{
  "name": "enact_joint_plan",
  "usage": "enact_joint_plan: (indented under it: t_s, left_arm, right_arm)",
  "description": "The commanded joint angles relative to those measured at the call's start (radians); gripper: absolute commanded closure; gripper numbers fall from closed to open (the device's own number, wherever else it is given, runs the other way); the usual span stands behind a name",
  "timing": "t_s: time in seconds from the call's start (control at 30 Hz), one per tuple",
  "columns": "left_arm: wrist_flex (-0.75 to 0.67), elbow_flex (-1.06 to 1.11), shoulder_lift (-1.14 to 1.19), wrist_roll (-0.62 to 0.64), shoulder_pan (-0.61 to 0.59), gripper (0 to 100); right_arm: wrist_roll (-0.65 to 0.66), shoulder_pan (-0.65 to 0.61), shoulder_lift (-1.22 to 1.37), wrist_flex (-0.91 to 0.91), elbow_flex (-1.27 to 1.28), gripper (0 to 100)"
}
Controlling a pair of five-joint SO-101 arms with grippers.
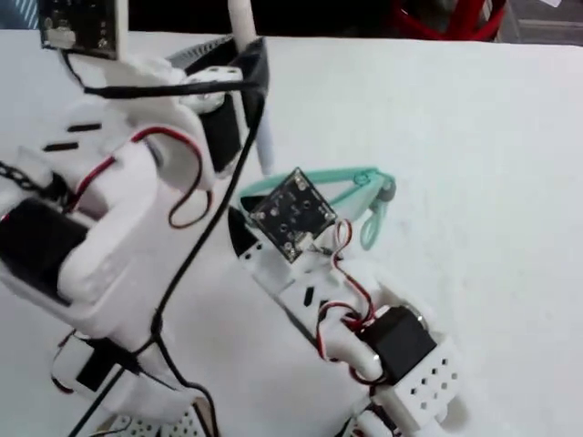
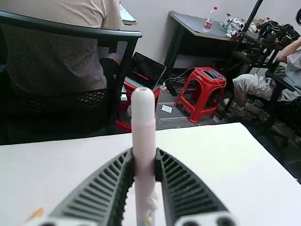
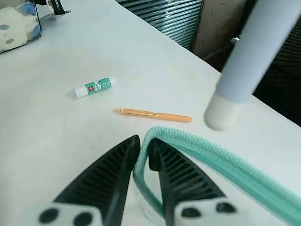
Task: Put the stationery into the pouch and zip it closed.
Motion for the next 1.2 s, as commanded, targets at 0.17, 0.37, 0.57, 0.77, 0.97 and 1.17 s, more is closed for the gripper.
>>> enact_joint_plan:
  t_s: [0.17, 0.37, 0.57, 0.77, 0.97, 1.17]
  left_arm:
    - [-0.041, 0.08, -0.025, 0.008, 0.044, 98]
    - [-0.176, 0.272, -0.027, 0.009, 0.031, 98]
    - [-0.265, 0.439, -0.03, 0.034, 0.059, 98]
    - [-0.255, 0.46, -0.036, 0.037, 0.099, 98]
    - [-0.241, 0.379, -0.035, 0.031, 0.147, 98]
    - [-0.23, 0.359, -0.027, 0.023, 0.189, 98]
  right_arm:
    - [-0.002, 0.016, 0.025, -0.001, 0.141, 97.5]
    - [-0.002, 0.012, 0.025, 0.001, 0.141, 97.5]
    - [0.0, 0.016, 0.025, -0.004, 0.14, 97.5]
    - [0.006, 0.018, 0.025, -0.024, 0.141, 97.5]
    - [0.008, 0.016, 0.025, -0.059, 0.169, 97.5]
    - [0.008, 0.016, 0.025, -0.088, 0.192, 97.5]
